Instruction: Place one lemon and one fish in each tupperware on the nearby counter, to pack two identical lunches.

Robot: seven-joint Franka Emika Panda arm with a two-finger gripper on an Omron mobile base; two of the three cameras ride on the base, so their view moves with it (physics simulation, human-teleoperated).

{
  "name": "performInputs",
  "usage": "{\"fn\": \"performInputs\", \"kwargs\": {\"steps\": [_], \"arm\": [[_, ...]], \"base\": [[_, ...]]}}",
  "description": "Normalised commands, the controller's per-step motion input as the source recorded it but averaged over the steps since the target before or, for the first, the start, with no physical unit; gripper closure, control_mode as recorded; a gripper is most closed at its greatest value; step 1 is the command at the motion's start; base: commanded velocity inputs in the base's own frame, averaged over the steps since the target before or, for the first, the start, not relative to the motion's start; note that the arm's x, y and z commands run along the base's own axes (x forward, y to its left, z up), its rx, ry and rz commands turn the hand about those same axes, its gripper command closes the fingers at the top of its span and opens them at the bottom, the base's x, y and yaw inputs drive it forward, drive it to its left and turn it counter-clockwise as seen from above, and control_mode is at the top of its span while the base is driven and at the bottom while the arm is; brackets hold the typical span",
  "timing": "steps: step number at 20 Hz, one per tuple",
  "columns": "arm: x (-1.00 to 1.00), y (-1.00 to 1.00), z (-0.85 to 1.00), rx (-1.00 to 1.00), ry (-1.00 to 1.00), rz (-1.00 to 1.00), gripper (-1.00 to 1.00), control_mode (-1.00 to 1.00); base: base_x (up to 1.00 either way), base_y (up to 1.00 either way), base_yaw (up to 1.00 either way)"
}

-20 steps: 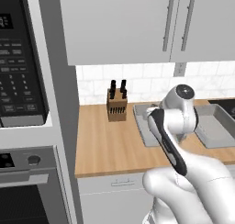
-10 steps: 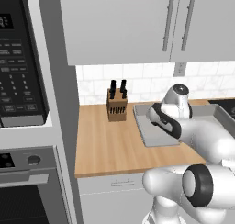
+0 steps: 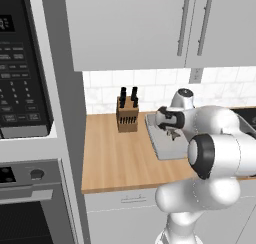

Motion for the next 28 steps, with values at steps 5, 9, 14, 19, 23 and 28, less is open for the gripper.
{"fn": "performInputs", "kwargs": {"steps": [5,9,14,19,23,28], "arm": [[0.18,0.03,-0.53,-0.02,0.00,0.02,1.00,-1.00],[0.29,0.01,-0.38,0.00,0.00,0.00,1.00,-1.00],[0.24,0.00,-0.32,0.00,0.00,0.00,1.00,-1.00],[0.23,0.00,-0.39,0.00,0.00,0.01,1.00,-1.00],[0.21,0.02,-0.20,0.00,0.00,0.01,1.00,-1.00],[0.00,0.14,-0.14,-0.01,0.00,0.00,-1.00,-1.00]], "base": [[0.00,0.00,0.00],[0.00,0.00,0.00],[0.00,0.00,0.00],[0.00,0.00,0.00],[0.00,0.00,0.00],[0.00,0.00,0.00]]}}
